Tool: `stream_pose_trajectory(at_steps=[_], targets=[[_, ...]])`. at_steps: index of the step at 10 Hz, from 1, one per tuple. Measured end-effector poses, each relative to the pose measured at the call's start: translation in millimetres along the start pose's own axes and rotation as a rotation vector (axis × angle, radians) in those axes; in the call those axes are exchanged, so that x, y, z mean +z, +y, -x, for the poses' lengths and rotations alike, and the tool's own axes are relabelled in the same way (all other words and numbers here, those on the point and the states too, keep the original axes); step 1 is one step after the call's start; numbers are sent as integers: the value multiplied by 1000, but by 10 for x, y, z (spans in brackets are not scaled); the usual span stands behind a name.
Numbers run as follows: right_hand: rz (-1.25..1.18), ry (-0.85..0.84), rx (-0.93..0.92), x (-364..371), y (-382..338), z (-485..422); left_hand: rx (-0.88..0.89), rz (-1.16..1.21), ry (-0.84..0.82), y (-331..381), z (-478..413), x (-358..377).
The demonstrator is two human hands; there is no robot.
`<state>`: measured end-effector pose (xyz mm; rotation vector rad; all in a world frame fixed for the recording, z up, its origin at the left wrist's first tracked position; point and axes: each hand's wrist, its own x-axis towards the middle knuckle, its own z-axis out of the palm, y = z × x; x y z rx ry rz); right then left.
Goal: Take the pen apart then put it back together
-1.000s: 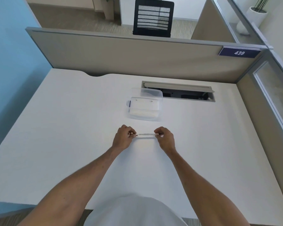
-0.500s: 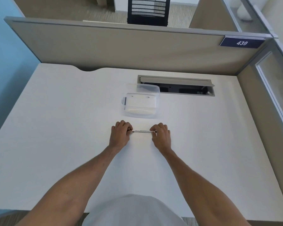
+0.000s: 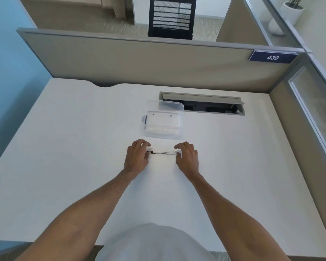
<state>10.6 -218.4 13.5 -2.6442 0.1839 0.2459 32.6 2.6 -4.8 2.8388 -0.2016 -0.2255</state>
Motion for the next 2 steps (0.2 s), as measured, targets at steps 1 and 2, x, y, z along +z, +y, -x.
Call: stream_pose_trajectory(at_steps=[1,2], targets=[[74,77,-49,-76,-61,36,62,-106,72,22,29,-125],[96,183,-95,-207,-175,37,90,-126,147,98,15,-294]])
